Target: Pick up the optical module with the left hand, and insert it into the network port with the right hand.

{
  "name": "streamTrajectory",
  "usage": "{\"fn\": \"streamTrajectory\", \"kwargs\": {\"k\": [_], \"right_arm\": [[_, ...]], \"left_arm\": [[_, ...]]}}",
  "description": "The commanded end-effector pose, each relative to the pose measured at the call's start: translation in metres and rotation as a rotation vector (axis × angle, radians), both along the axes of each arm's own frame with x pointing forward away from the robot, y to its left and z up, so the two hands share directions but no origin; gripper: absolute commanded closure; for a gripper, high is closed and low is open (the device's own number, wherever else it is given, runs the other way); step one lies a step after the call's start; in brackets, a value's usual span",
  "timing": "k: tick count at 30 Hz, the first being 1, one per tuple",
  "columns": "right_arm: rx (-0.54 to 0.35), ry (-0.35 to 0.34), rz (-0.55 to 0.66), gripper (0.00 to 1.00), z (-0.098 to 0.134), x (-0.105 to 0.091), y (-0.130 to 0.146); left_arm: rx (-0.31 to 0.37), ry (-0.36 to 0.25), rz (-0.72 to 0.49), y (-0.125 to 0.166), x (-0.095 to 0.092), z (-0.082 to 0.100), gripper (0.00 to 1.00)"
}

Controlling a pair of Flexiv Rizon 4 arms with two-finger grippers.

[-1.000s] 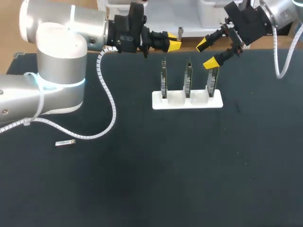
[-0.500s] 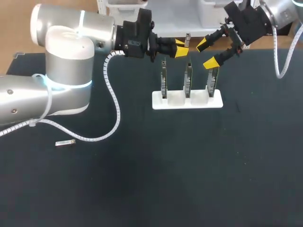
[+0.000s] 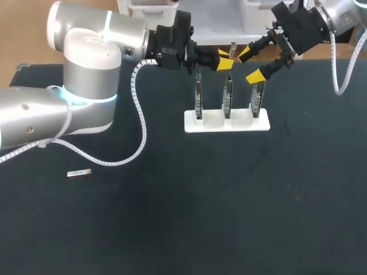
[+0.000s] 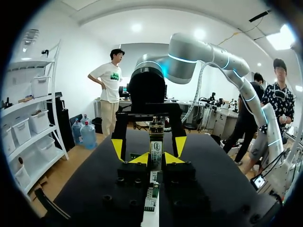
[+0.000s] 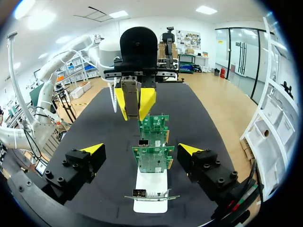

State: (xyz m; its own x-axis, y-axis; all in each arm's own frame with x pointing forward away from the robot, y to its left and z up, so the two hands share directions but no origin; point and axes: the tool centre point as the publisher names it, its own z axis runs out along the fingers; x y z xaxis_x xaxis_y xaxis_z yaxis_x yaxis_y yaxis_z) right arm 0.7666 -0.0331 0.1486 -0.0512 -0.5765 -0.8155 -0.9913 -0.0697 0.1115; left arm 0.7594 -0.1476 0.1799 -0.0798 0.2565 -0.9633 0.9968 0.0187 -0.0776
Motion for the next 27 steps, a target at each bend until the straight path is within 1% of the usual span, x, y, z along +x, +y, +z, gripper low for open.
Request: {"fn": "streamTrajectory", "kwargs": {"k": [1,10,18,24,27], "right_arm": [[0.0,-0.003,-0.003,0.0,0.0,-0.002,0.0],[0.0,-0.003,-0.003,0.0,0.0,-0.002,0.0],[0.0,-0.003,-0.003,0.0,0.0,-0.002,0.0],[0.0,-0.003,-0.003,0.0,0.0,-0.002,0.0],[0.0,-0.003,-0.003,0.0,0.0,-0.002,0.0]], "left_arm": [[0.005,0.009,-0.016,-0.005,0.009,-0.003,1.0],[0.021,0.026,-0.023,-0.012,0.011,-0.013,1.0],[0.023,0.028,-0.015,-0.011,0.009,-0.016,1.0],[0.039,0.024,-0.005,-0.008,0.009,-0.019,1.0],[0.04,0.032,-0.001,-0.006,0.008,-0.021,1.0]]}}
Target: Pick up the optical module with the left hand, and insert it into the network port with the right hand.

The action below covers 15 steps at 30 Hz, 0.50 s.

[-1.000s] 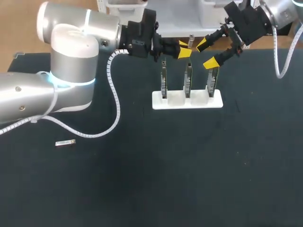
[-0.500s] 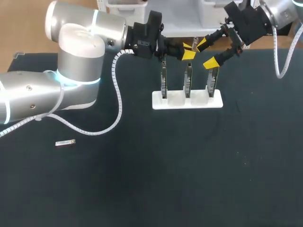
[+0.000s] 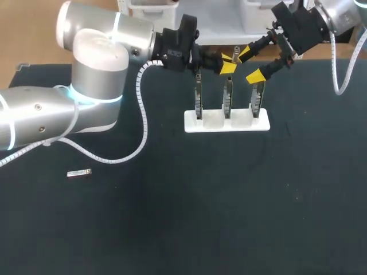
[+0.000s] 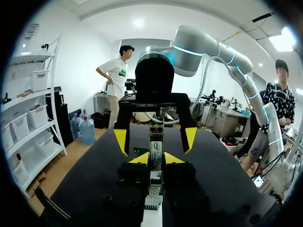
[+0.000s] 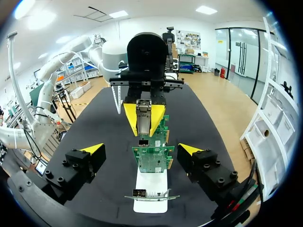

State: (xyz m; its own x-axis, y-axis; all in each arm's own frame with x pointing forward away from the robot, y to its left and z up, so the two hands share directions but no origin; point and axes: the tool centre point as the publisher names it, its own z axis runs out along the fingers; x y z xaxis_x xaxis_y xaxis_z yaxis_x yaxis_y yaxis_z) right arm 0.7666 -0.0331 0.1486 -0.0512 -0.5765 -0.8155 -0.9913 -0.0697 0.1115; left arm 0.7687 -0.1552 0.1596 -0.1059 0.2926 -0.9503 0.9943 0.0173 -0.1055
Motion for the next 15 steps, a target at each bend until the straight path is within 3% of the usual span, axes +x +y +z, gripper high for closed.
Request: {"fn": "streamTrajectory", "kwargs": {"k": [1,15], "right_arm": [[0.0,-0.003,-0.003,0.0,0.0,-0.0016,-0.0001],[0.0,-0.003,-0.003,0.0,0.0,-0.0016,-0.0001]], "left_arm": [[0.004,0.004,0.005,0.0019,-0.002,-0.0014,1.0],[0.013,0.013,0.004,0.0042,-0.0062,-0.0043,1.0]]}}
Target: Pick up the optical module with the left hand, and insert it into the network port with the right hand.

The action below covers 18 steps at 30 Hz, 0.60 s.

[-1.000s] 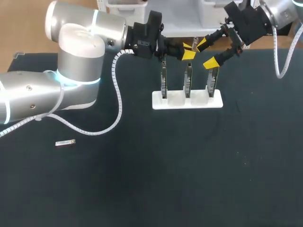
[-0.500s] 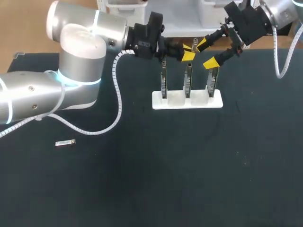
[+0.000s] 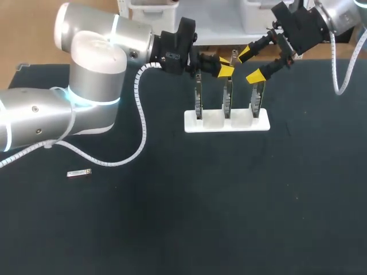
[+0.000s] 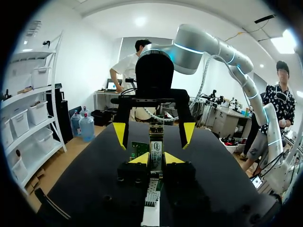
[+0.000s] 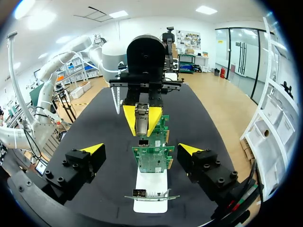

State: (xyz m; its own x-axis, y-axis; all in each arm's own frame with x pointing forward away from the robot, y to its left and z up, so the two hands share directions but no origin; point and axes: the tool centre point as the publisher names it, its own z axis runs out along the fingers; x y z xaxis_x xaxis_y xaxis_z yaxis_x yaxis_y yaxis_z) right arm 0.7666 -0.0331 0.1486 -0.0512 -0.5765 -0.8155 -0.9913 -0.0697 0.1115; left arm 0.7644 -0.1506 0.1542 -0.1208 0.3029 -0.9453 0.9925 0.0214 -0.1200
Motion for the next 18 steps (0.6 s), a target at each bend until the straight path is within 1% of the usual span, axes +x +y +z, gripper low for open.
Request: {"fn": "streamTrajectory", "kwargs": {"k": [1,18], "right_arm": [[0.0,-0.003,-0.003,0.0,0.0,-0.0016,-0.0001],[0.0,-0.003,-0.003,0.0,0.0,-0.0016,-0.0001]], "left_arm": [[0.001,-0.003,0.0,-0.0004,-0.0022,0.0013,1.0],[-0.006,0.003,-0.023,-0.0069,-0.0039,0.0008,1.0]]}}
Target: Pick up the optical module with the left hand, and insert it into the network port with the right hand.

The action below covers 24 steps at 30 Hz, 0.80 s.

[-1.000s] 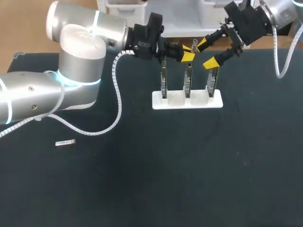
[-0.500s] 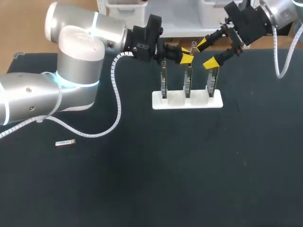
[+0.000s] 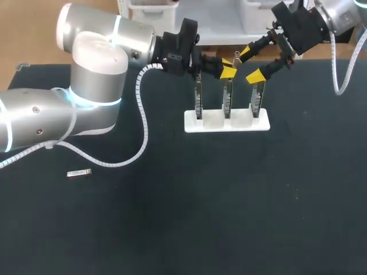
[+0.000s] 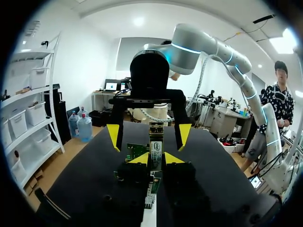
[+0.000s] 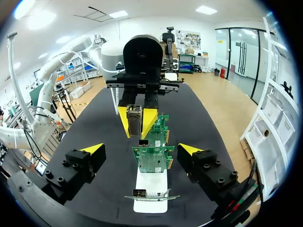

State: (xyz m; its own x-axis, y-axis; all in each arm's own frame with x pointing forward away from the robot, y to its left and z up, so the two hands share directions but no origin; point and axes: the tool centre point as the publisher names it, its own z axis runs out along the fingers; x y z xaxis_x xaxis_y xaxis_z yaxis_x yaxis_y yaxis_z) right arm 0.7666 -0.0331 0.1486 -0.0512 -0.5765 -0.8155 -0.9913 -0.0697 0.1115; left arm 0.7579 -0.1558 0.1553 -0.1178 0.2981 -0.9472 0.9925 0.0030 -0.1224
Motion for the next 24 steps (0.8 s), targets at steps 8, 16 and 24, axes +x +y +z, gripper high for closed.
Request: {"fn": "streamTrajectory", "kwargs": {"k": [8,16,24], "right_arm": [[0.0,-0.003,-0.003,0.0,0.0,-0.0016,-0.0001],[0.0,-0.003,-0.003,0.0,0.0,-0.0016,-0.0001],[-0.02,-0.017,-0.037,0.0,-0.0002,-0.0005,-0.0032]], "left_arm": [[-0.006,-0.006,-0.004,0.0008,0.0027,0.0007,1.0],[-0.003,-0.01,-0.009,0.0011,0.0023,0.0014,1.0],[-0.003,-0.01,-0.009,0.0011,0.0023,0.0014,1.0]]}}
